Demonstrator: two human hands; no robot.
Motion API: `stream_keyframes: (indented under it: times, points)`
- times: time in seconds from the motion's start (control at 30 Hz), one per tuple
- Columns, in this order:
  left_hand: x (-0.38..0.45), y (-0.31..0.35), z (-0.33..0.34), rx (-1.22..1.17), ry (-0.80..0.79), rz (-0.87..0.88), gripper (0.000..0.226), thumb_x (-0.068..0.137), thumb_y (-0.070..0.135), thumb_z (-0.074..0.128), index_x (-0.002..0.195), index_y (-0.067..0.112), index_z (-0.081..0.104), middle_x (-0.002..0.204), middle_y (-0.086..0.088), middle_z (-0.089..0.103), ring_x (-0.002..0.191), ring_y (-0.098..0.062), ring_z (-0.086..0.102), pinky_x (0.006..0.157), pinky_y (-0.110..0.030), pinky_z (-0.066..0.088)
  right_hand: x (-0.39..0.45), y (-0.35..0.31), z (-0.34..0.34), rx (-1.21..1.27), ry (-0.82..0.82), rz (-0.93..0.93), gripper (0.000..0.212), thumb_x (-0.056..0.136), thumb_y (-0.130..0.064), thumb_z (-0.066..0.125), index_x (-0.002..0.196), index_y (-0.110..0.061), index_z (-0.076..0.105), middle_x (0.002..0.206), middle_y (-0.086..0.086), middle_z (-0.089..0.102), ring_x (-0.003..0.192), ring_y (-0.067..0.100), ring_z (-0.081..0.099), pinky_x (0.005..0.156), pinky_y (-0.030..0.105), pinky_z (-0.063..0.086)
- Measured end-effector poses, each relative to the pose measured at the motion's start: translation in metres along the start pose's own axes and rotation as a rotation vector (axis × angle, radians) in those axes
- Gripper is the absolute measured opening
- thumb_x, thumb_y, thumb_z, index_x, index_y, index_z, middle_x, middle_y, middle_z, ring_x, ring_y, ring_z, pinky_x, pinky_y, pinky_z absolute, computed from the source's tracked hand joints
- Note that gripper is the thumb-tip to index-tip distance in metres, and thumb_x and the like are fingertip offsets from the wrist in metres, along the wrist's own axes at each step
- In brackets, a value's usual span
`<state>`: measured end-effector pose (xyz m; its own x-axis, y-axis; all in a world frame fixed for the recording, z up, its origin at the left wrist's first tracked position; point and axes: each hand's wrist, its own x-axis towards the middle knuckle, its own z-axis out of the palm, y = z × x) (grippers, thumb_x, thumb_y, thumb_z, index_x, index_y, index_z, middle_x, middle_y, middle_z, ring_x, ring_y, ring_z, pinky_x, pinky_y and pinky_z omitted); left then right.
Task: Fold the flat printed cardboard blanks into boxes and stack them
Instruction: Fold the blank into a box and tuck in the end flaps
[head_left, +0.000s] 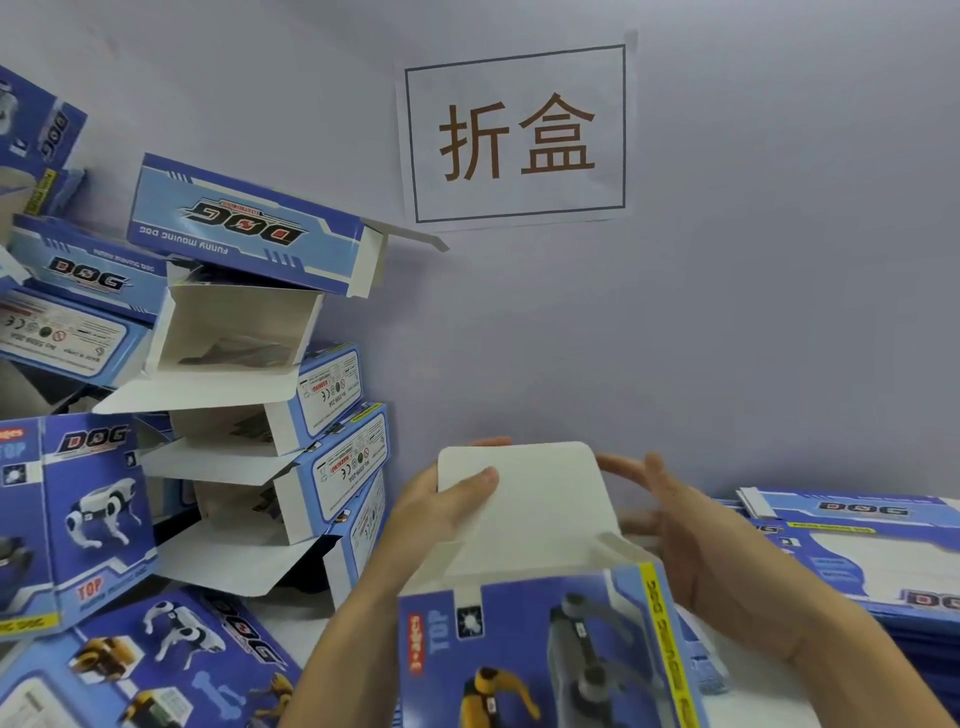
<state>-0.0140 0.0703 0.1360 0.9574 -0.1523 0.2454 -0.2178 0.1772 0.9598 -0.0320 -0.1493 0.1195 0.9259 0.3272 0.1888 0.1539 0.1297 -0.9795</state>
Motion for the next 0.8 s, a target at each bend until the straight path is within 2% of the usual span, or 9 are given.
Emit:
stream_keyframes:
  times: [0.03, 0.07, 0.13, 0.23, 0.33, 0.43, 0.7, 0.8]
  points:
    - [0.001, -0.001, 0.002, 0.045, -0.024, 0.005, 0.024, 0.096, 0.011, 0.054, 0.112, 0.022, 0.068, 0.079, 0.002, 0.076, 0.064, -0.012, 0.070, 0.055, -0.023, 0.056, 0.001, 0.002, 0.000, -0.037, 0.086, -0.039, 0.045, 0.083, -0.051, 0.057, 0.123, -0.032, 0.066, 0.109, 0.019, 0.072, 0.087, 0.035, 0.068, 0.082, 0.048, 0.054]
    - [0.000, -0.001, 0.005, 0.066, -0.036, 0.011, 0.022, 0.097, 0.011, 0.055, 0.108, 0.024, 0.068, 0.076, 0.004, 0.075, 0.062, -0.009, 0.070, 0.053, -0.021, 0.054, 0.005, 0.001, 0.004, -0.077, 0.162, -0.074, 0.037, 0.088, -0.042, 0.059, 0.120, -0.027, 0.069, 0.102, 0.013, 0.075, 0.081, 0.029, 0.071, 0.074, 0.041, 0.057]
    - [-0.003, -0.003, 0.011, 0.090, -0.047, 0.033, 0.019, 0.096, 0.012, 0.057, 0.105, 0.025, 0.068, 0.071, 0.008, 0.075, 0.058, -0.005, 0.069, 0.049, -0.017, 0.051, 0.008, -0.001, 0.013, -0.100, 0.287, -0.122, 0.023, 0.094, -0.026, 0.061, 0.113, -0.018, 0.072, 0.086, 0.005, 0.076, 0.066, 0.017, 0.071, 0.053, 0.027, 0.054]
    - [-0.006, -0.003, 0.013, 0.121, -0.037, 0.105, 0.021, 0.092, 0.013, 0.063, 0.111, 0.022, 0.066, 0.071, 0.010, 0.075, 0.059, -0.004, 0.070, 0.047, -0.016, 0.050, 0.009, -0.003, 0.019, -0.108, 0.385, -0.163, 0.014, 0.095, -0.021, 0.062, 0.103, -0.020, 0.074, 0.080, 0.002, 0.076, 0.062, 0.013, 0.071, 0.047, 0.022, 0.051]
    - [-0.006, -0.003, 0.010, 0.109, -0.020, 0.157, 0.026, 0.089, 0.009, 0.066, 0.113, 0.020, 0.066, 0.074, 0.009, 0.075, 0.063, -0.007, 0.071, 0.049, -0.017, 0.051, 0.011, -0.006, 0.025, -0.145, 0.403, -0.228, 0.013, 0.094, -0.014, 0.063, 0.099, -0.023, 0.072, 0.066, -0.005, 0.073, 0.052, 0.004, 0.066, 0.043, 0.015, 0.046]
    - [-0.007, -0.003, 0.009, 0.118, -0.005, 0.207, 0.024, 0.090, 0.002, 0.064, 0.108, 0.018, 0.067, 0.074, 0.008, 0.075, 0.063, -0.007, 0.071, 0.049, -0.017, 0.051, 0.011, -0.009, 0.031, -0.131, 0.371, -0.256, 0.016, 0.095, -0.008, 0.060, 0.100, -0.020, 0.069, 0.061, -0.004, 0.072, 0.048, 0.004, 0.063, 0.042, 0.015, 0.045]
    - [-0.006, -0.007, 0.009, 0.137, 0.034, 0.255, 0.026, 0.085, -0.002, 0.069, 0.078, 0.022, 0.075, 0.067, 0.003, 0.071, 0.057, -0.007, 0.065, 0.048, -0.018, 0.048, 0.010, -0.009, 0.033, -0.083, 0.407, -0.292, 0.020, 0.092, 0.003, 0.061, 0.077, -0.010, 0.067, 0.060, 0.006, 0.072, 0.043, 0.011, 0.057, 0.039, 0.017, 0.043]
    - [-0.005, -0.005, 0.013, 0.089, 0.018, 0.222, 0.021, 0.088, 0.004, 0.067, 0.098, 0.022, 0.071, 0.072, 0.002, 0.074, 0.060, -0.010, 0.069, 0.048, -0.020, 0.052, 0.011, -0.009, 0.031, -0.046, 0.406, -0.293, 0.018, 0.092, 0.003, 0.059, 0.086, -0.011, 0.067, 0.058, 0.002, 0.070, 0.042, 0.008, 0.057, 0.039, 0.017, 0.044]
